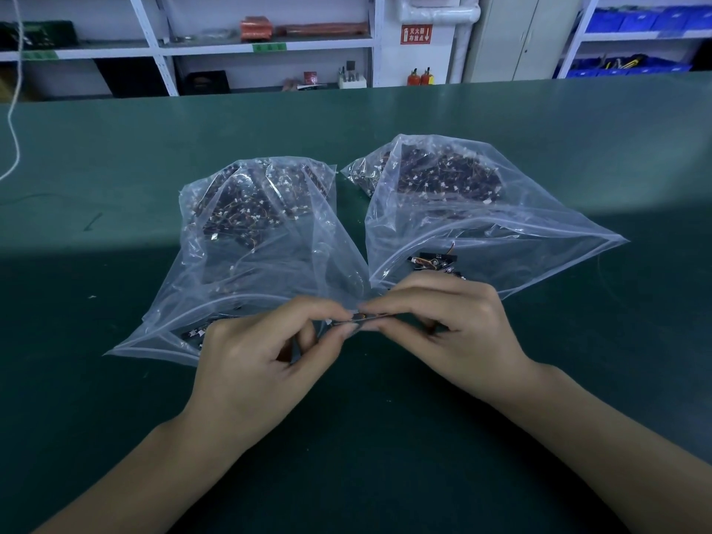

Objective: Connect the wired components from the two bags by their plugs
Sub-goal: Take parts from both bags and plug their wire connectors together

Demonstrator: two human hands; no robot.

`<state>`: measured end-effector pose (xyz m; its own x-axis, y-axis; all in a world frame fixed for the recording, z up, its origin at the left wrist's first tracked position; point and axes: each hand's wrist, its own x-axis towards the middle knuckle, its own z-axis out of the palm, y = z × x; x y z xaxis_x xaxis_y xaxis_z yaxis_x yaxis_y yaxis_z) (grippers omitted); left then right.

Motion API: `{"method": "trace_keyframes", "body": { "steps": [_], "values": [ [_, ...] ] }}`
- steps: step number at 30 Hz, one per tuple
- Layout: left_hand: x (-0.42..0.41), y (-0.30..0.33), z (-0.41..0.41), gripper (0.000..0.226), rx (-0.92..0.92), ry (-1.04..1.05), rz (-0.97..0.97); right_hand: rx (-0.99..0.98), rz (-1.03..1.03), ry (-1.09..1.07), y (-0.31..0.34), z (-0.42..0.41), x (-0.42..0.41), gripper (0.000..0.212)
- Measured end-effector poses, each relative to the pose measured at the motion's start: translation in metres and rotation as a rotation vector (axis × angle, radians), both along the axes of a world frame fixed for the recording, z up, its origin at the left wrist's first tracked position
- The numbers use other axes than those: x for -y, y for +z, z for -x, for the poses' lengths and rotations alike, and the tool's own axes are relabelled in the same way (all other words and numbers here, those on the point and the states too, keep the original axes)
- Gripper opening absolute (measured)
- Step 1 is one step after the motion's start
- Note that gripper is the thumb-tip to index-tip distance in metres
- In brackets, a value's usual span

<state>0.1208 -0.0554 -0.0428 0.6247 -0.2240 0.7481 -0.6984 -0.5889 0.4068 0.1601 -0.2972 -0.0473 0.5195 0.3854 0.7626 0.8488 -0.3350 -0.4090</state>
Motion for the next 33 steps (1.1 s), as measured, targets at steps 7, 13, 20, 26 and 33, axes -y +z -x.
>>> {"method": "trace_keyframes", "body": {
  "steps": [7,13,20,26,33],
  "values": [
    [-0.0006,-0.0017,-0.0008,0.009,-0.009,0.010,0.001,-0.093,-0.050,0.007,0.0038,0.0038,-0.0010,0.008],
    [-0.0004,-0.0009,0.0000,0.011,-0.014,-0.005,-0.008,-0.125,-0.036,0.015,0.0047,0.0048,0.0009,0.007],
    [0.0007,-0.0012,0.0005,0.014,-0.013,0.009,-0.019,-0.127,-0.028,0.007,0.0022,0.0032,0.0005,0.008],
    [-0.0004,-0.0021,-0.0001,0.010,-0.032,-0.011,-0.012,-0.129,-0.007,0.005,0.0001,0.0022,0.0009,0.009],
    [-0.0009,-0.0010,-0.0001,0.009,-0.057,-0.014,-0.019,-0.131,0.004,0.006,0.0006,0.0020,0.0002,0.009]
  ]
}}
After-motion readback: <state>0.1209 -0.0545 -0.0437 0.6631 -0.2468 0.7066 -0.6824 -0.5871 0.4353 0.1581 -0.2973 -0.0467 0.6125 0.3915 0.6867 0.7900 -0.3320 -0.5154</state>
